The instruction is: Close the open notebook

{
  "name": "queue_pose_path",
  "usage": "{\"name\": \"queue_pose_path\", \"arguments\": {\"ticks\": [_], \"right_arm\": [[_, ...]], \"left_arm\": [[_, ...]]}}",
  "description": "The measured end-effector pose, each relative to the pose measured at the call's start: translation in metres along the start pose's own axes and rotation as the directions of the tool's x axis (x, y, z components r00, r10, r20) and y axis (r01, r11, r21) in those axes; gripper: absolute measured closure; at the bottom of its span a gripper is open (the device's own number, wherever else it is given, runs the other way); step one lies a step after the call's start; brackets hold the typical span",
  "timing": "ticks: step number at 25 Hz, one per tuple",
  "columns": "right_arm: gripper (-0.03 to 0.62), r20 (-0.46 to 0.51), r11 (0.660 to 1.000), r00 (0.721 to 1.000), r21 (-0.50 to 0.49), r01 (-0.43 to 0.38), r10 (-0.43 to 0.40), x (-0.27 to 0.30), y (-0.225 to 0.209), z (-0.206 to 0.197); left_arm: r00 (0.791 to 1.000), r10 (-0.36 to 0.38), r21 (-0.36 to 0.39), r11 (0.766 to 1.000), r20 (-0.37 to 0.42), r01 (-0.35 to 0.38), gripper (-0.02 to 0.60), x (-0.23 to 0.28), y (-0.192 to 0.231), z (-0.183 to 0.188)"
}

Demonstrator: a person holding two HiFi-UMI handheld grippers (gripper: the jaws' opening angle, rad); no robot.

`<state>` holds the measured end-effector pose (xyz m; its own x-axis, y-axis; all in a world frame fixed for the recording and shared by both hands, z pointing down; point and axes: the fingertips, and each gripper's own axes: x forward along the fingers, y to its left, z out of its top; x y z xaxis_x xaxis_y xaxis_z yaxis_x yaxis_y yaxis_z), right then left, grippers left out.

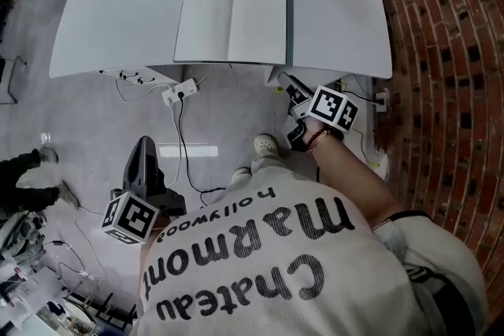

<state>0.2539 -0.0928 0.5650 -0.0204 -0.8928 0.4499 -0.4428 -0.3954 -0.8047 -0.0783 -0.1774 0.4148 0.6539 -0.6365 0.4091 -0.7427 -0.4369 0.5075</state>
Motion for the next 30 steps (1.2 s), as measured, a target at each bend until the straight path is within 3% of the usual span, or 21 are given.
{"name": "queue_pose_path", "arguments": {"ticks": [7, 12, 24, 30], "right_arm": [[0.435, 0.051, 0.989, 0.999, 0.147, 0.009, -0.017, 0.028, -0.005, 0.009], [0.455, 0.1, 0.959, 0.994, 0.283, 0.005, -0.035, 0.031, -0.001, 0.006], [0.483, 0.128, 0.901, 0.984, 0.43, 0.056, -0.122, 0.031, 0.002, 0.007], [0.51, 0.14, 0.907, 0.981, 0.417, 0.067, -0.137, 0.029, 0.007, 0.008]], "left_arm": [[0.999, 0.046, -0.008, 0.999, 0.013, -0.046, 0.58, 0.001, 0.012, 0.002], [0.998, 0.063, -0.015, 0.998, 0.006, -0.063, 0.58, 0.001, 0.016, 0.0], [0.998, 0.055, -0.03, 0.998, 0.017, -0.055, 0.58, 0.0, 0.026, 0.004], [0.998, 0.061, -0.034, 0.998, 0.016, -0.061, 0.58, -0.002, 0.03, 0.007]]}}
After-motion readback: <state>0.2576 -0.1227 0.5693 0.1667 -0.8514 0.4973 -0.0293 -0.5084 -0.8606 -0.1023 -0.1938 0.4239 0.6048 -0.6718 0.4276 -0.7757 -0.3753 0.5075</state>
